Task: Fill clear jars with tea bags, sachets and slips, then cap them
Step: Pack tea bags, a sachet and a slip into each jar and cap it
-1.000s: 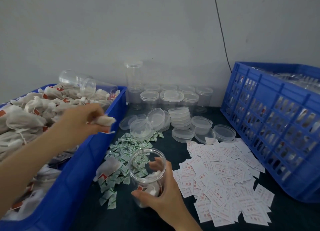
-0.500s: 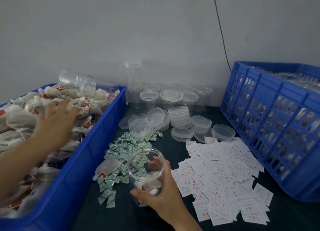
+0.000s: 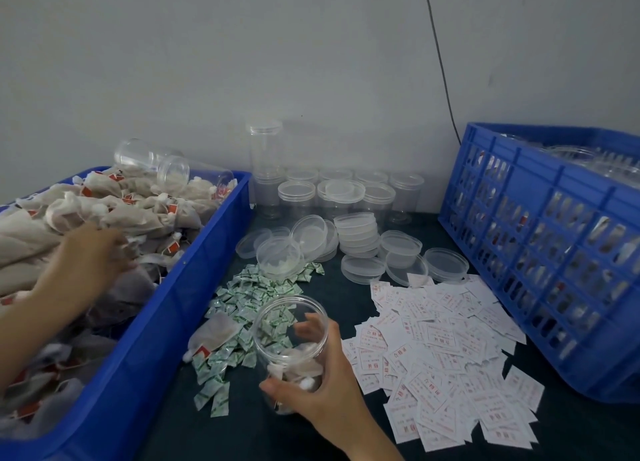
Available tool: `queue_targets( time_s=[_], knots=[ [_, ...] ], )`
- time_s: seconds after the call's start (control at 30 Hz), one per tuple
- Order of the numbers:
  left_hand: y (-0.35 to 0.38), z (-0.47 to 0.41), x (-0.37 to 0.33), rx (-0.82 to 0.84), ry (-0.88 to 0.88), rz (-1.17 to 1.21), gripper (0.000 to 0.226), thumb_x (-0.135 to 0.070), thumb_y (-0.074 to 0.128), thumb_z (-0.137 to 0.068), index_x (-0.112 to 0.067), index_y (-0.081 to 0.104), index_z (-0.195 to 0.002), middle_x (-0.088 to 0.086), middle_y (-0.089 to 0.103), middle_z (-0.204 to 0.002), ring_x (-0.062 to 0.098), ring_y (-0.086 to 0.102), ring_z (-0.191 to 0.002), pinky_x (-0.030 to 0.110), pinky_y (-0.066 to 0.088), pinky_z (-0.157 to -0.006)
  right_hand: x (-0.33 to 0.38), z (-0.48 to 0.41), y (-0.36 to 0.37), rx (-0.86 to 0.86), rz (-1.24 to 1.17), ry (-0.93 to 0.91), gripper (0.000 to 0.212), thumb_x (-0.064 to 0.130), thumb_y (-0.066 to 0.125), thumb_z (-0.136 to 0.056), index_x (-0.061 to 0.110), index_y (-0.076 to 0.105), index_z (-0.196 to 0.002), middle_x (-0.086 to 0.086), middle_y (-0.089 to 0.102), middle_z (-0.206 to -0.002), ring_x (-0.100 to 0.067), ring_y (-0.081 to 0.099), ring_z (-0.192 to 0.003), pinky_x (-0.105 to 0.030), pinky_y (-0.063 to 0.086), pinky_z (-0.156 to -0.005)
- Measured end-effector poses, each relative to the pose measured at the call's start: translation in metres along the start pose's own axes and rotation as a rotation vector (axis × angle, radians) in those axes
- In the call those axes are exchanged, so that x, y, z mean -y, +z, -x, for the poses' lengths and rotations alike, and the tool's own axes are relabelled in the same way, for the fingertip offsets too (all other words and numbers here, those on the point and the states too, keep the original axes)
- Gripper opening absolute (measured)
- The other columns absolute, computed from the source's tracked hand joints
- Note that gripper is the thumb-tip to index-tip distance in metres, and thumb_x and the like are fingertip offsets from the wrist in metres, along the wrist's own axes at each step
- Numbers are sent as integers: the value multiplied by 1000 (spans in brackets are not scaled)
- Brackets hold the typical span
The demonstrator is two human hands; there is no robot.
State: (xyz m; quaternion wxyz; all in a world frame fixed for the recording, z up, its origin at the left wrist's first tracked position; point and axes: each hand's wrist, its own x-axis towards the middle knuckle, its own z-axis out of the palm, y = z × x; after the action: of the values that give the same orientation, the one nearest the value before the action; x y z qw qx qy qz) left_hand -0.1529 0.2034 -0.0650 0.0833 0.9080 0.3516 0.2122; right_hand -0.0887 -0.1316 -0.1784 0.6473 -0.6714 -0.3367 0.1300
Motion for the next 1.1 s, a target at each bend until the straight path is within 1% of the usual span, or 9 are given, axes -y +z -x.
queue_targets(
  time_s=[0.17, 0.3, 0.5, 0.57, 0.67, 0.73, 0.83, 0.93, 1.1],
  knots=[
    [-38, 24, -76, -142, 247, 176, 8, -4, 71, -81, -11, 67, -79, 3, 62, -86, 21, 55, -83, 33, 42, -75, -2, 1, -1, 8, -13, 7, 85, 56, 89, -62, 55, 38, -129, 32, 53, -121, 3, 57, -119, -11, 50, -88],
    [-56, 64, -137, 61, 362, 506, 16, -9, 77, -75, -23, 69, -77, -13, 64, -74, -6, 58, -72, 9, 38, -59, -2, 1, -1, 5, -11, 6, 85, 59, 89, -61, 54, 38, -129, 31, 53, -122, 0, 58, -119, -13, 51, -89],
    [-18, 102, -156, 308, 514, 565, 30, -48, 63, -78, -36, 56, -105, -20, 54, -106, -5, 54, -99, 17, 49, -82, -2, -1, 0, -6, -38, -8, 90, 48, 92, -65, 44, 39, -138, 17, 58, -130, -10, 60, -121, -25, 55, -90],
    [-9, 80, -138, 151, 452, 479, 35, -45, 58, -86, -26, 56, -115, -13, 50, -110, 3, 51, -103, 25, 43, -92, -5, -2, 0, 5, -49, -8, 90, 42, 92, -67, 38, 39, -140, 13, 60, -131, -15, 61, -122, -33, 57, -91],
    [5, 37, -91, -100, 405, 197, 25, -1, 65, -86, 0, 59, -110, 12, 55, -104, 34, 51, -103, 45, 40, -88, -7, -2, 0, 6, -47, -6, 90, 40, 92, -68, 38, 38, -141, 11, 61, -130, -18, 61, -121, -39, 58, -92],
    [18, 15, -52, -58, 291, -35, 31, 12, 68, -75, 12, 57, -104, 29, 57, -101, 48, 53, -96, 53, 41, -80, -9, -3, 0, 5, -45, -14, 91, 39, 93, -69, 38, 38, -141, 10, 60, -133, -17, 59, -124, -36, 56, -95],
    [33, -5, 6, 187, 36, -292, 44, -9, 67, -84, 3, 51, -123, 25, 51, -125, 40, 51, -115, 45, 45, -94, -11, -3, 0, 19, -52, -15, 94, 40, 93, -69, 41, 35, -144, 12, 59, -135, -15, 60, -124, -41, 59, -90],
    [41, -8, 31, 373, 35, -524, 45, -33, 66, -84, -17, 54, -125, 7, 52, -135, 20, 51, -123, 31, 44, -100, -12, -3, -1, 22, -52, -15, 95, 41, 92, -69, 42, 34, -144, 13, 59, -134, -13, 59, -124, -35, 58, -92],
    [39, 2, 16, -32, 39, -533, 30, -3, 74, -71, 7, 61, -97, 30, 52, -103, 44, 46, -100, 54, 42, -83, -12, -3, -1, 10, -45, -12, 92, 42, 92, -68, 42, 36, -142, 15, 59, -134, -10, 58, -124, -28, 55, -94]
  ],
)
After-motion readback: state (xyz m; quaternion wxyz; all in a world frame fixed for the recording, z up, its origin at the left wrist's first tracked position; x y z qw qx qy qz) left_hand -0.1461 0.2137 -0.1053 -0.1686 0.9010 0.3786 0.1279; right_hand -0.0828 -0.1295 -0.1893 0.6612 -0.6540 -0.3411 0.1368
